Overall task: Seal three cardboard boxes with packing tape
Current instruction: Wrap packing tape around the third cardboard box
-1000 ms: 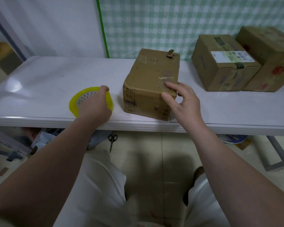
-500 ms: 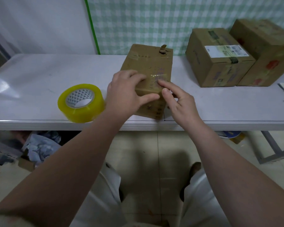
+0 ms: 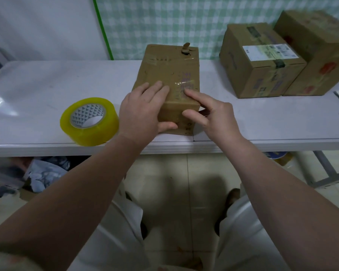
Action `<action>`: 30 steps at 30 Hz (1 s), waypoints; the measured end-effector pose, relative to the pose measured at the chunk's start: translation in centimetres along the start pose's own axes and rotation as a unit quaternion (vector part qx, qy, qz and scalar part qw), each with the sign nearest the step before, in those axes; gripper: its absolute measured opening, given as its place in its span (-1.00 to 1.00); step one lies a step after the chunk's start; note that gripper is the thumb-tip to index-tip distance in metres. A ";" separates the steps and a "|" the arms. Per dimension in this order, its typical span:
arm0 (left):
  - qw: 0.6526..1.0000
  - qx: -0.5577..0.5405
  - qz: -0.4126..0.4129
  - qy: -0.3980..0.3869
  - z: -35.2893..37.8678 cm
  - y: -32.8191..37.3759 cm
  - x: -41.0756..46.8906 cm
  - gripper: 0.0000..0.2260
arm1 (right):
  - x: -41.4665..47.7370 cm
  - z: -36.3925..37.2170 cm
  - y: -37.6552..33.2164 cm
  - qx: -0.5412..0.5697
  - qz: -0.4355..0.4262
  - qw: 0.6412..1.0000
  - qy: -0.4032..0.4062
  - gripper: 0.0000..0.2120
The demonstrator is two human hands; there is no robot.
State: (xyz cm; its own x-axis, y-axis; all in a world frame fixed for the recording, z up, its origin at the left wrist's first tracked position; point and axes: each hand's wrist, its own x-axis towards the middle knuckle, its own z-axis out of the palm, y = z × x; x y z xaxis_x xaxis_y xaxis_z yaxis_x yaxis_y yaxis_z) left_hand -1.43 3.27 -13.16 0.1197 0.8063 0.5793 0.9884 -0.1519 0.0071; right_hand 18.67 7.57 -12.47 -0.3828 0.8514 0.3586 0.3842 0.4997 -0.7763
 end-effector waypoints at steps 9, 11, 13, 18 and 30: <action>1.000 -0.010 -0.007 0.023 -1.0 0.7 -0.1 -0.19 | -0.4 0.5 0.6 -0.114 -0.053 0.992 0.001 -0.27; 1.000 -0.016 -0.023 0.001 -1.6 1.1 -0.2 -0.20 | -0.6 0.2 0.6 -0.146 -0.055 0.988 -0.011 -0.24; 0.998 -0.030 -0.051 -0.025 -2.1 1.5 -0.1 -0.23 | -0.8 -0.3 0.3 -0.203 -0.090 0.975 0.007 -0.30; 0.991 -0.118 -0.053 -0.019 -2.9 1.3 -0.1 -0.42 | 0.2 -1.0 -3.0 -0.261 -0.169 0.949 -0.050 -0.27; 0.992 -0.124 -0.032 -0.014 -3.0 1.1 -0.3 -0.59 | 3.7 -1.5 -3.6 -0.330 -0.100 0.920 -0.185 -0.36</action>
State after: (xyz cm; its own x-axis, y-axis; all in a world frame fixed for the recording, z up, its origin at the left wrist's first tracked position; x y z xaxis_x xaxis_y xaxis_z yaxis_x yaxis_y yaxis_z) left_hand -0.68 1.14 -10.92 0.0631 0.8340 0.5482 0.9408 -0.2331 0.2463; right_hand 17.17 9.17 -7.55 -0.7143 0.6805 0.1633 0.6548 0.7323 -0.1872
